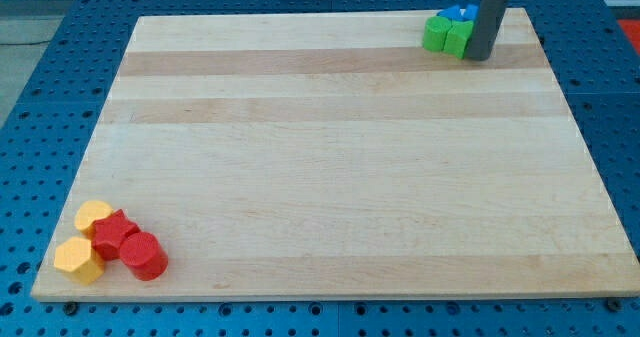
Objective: Push blue triangle to the left of the board
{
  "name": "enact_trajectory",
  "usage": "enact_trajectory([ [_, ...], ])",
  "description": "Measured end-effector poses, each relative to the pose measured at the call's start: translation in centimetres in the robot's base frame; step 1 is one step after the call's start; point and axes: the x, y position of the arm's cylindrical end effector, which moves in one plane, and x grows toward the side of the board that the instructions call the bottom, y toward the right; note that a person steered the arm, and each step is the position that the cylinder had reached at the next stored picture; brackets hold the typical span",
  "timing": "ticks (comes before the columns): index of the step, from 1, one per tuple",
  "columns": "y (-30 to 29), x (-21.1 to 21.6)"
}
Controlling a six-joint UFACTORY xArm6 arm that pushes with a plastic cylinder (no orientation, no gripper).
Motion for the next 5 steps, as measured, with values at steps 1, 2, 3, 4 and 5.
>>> enact_trajectory([
  [1, 4.6, -0.5],
  [2, 7.2, -2.5],
  [3, 7.6, -6.0],
  [4, 7.2, -8.5],
  [5, 5.1, -8.6],
])
